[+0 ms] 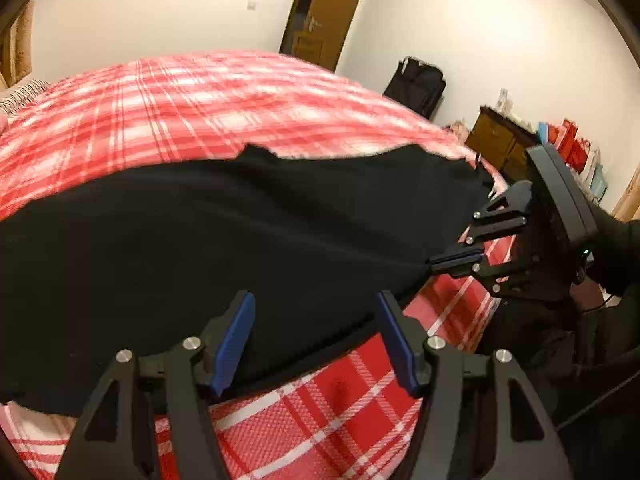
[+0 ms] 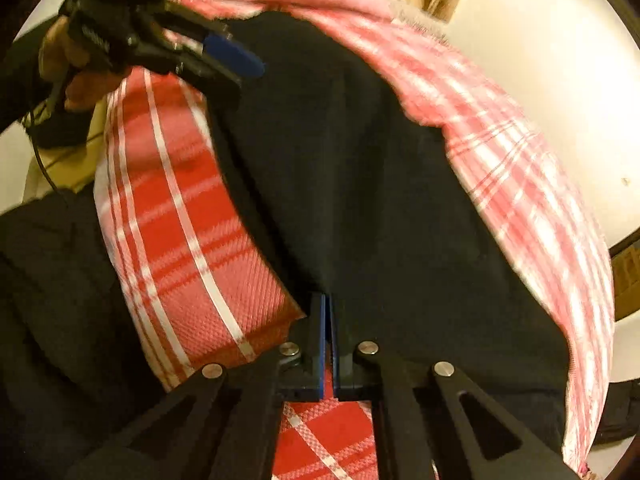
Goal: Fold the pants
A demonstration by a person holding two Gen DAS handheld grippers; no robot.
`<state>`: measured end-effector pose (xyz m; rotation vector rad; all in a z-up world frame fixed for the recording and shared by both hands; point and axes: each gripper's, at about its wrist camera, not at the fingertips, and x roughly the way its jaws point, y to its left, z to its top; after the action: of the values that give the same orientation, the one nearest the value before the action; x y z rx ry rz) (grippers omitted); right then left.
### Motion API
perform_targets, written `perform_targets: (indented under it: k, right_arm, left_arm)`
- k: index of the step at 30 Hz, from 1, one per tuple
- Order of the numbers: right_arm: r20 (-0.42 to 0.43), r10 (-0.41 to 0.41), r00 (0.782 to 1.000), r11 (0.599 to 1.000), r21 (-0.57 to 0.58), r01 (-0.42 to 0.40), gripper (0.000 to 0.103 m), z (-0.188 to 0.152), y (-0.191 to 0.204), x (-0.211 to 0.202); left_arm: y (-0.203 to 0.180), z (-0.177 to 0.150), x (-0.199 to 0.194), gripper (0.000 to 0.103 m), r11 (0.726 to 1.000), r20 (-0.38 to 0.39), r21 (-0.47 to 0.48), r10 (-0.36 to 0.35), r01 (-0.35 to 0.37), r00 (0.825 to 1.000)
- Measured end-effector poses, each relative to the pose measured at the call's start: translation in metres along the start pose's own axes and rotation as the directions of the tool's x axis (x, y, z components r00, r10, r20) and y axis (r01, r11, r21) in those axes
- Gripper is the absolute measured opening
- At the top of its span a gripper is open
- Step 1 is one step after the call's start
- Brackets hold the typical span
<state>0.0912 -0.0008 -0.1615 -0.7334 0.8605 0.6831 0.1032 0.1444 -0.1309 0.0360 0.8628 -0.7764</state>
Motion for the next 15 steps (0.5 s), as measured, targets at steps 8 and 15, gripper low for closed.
perform_targets:
  k: [8,15]
  right_arm:
    - [0.164,0.159,0.974,0.957,0.218,-0.193,0.053,0.039,-0.092,-0.027]
    - [0.206,0.258,0.944,0.748,0.576,-0.330,0.053,0.099,-0.194,0.059]
  left_arm:
    - [0.003,-0.004,0.025,0.073,0.999,-0.060,-0.016,-0.047,0.046,0.997]
    - [-0.006,-0.007,0.028,0.076,0.999,-0.081,0.048,-0.023,0.027,0.996]
